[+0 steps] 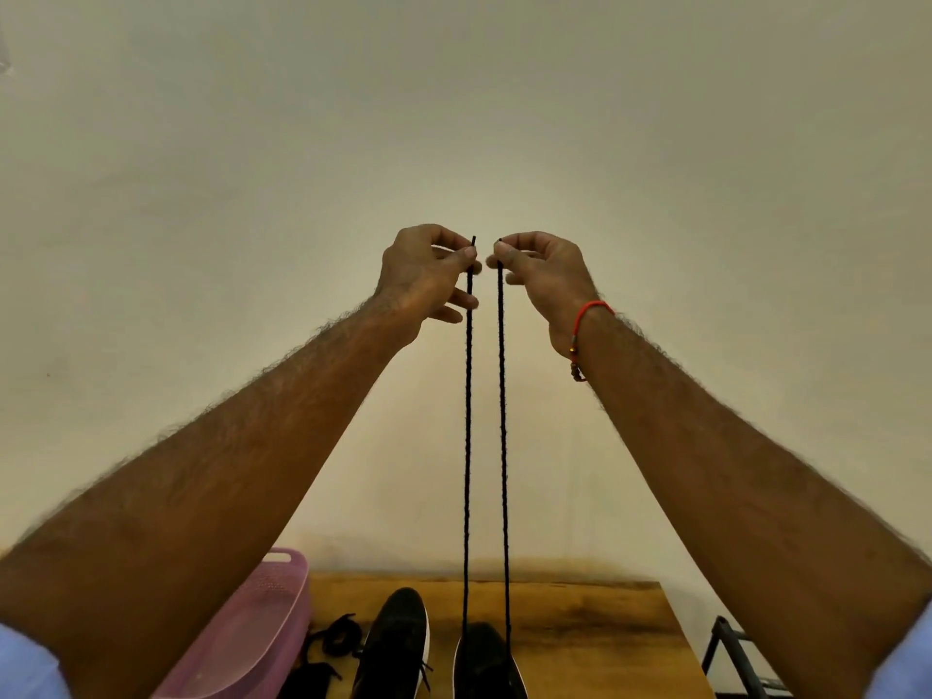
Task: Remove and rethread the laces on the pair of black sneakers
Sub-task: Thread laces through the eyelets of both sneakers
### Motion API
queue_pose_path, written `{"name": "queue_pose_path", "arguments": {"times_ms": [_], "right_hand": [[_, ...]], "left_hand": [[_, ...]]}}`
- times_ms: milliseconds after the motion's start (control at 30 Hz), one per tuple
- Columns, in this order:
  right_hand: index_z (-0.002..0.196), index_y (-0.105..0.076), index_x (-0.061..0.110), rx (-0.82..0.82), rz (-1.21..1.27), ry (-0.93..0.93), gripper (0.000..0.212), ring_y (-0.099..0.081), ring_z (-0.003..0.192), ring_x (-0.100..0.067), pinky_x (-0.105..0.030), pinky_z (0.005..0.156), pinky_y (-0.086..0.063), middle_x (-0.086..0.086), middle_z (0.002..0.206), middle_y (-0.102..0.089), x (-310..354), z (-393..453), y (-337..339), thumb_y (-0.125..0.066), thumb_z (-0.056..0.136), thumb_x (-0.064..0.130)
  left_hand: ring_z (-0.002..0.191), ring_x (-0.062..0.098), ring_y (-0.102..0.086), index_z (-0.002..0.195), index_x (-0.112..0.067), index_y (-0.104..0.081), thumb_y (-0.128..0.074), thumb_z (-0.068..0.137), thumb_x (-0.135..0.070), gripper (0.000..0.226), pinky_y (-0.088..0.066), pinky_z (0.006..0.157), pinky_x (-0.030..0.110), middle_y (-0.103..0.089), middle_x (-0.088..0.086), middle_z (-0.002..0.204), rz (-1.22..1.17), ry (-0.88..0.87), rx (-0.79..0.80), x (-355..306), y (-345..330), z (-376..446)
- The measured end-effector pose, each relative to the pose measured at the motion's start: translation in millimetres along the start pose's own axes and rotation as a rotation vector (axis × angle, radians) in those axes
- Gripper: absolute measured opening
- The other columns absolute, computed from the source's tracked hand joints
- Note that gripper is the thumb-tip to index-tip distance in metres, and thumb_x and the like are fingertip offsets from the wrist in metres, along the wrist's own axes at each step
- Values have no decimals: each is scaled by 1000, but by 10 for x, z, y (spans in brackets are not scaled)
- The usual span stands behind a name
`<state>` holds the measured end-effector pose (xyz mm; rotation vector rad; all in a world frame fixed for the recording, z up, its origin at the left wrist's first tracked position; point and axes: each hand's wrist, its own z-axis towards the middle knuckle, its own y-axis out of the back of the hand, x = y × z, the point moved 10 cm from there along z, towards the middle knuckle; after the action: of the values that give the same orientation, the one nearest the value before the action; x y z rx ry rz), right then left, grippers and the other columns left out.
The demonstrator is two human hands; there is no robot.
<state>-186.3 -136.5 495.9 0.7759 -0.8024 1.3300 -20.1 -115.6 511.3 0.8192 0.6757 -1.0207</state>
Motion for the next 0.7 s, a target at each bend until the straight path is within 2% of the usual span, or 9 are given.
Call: {"name": "queue_pose_path", "arguments": {"times_ms": [67, 133, 233, 300, 400, 533, 600, 700], "right_hand": [[103, -66, 16, 30, -4, -37, 8, -68, 73, -7, -9, 56, -46, -1, 89, -75, -202, -50, 16, -64, 97, 21], [99, -65, 13, -3, 14, -35, 3, -66, 65, -7, -16, 58, -51, -5, 81, -73, -413, -70, 116, -64, 96, 14], [99, -64, 10, -111, -4, -28, 8, -69, 70, -9, -30, 71, -57, -4, 75, -72, -767, -86, 348, -68, 92, 11], [98, -64, 14, -115, -55, -63, 9, -72, 80, -12, -32, 78, -57, -1, 77, -74, -1044, -113, 394, -70, 91, 15], [92, -65, 12, -62, -68, -94, 7, -73, 78, -12, -32, 78, -57, -4, 78, -74, -1359, -306, 376, -71, 89, 11], [84, -68, 10, 69, -181, -221, 10, -68, 69, -10, -30, 75, -53, -6, 76, -72, -2179, -796, 219, -73, 85, 2], [80, -70, 17, 131, -216, -335, 17, -68, 75, -12, -32, 80, -54, -2, 79, -73, -2676, -1137, 161, -76, 83, 1], [87, -72, 21, 226, -258, -464, 18, -71, 90, -11, -26, 89, -54, 1, 89, -76, -3227, -1660, 72, -78, 82, 5]], "left_hand": [[68, 23, -76, 114, -12, -58, -57, 104, -21, 14, -59, 53, 32, -75, 8, 95, -3, 87, 95, 230, -73, -41], [75, 26, -76, 113, -11, -55, -53, 105, -21, 13, -63, 63, 38, -75, 10, 97, 122, 120, 123, 500, -85, -54], [83, 27, -68, 113, -16, -53, -48, 105, -25, 13, -56, 71, 42, -67, 6, 107, 570, -37, 23, 752, 7, -49], [89, 24, -62, 115, -16, -53, -47, 106, -26, 15, -52, 71, 41, -64, 6, 111, 684, -102, 23, 984, -77, -87], [97, 23, -60, 113, -15, -56, -50, 104, -24, 14, -47, 73, 37, -64, 8, 113, 730, -129, 157, 1469, -340, -311], [91, 23, -65, 112, -18, -58, -55, 103, -26, 13, -57, 76, 43, -70, 6, 107, 679, -4, 335, 2456, -748, -944], [86, 18, -67, 109, -24, -53, -55, 103, -21, 7, -59, 74, 43, -73, 0, 102, 622, 97, 389, 2910, -896, -1342], [83, 11, -65, 101, -29, -49, -55, 102, -12, 18, -61, 72, 39, -70, -3, 98, 595, 210, 442, 3465, -1020, -1885]]}}
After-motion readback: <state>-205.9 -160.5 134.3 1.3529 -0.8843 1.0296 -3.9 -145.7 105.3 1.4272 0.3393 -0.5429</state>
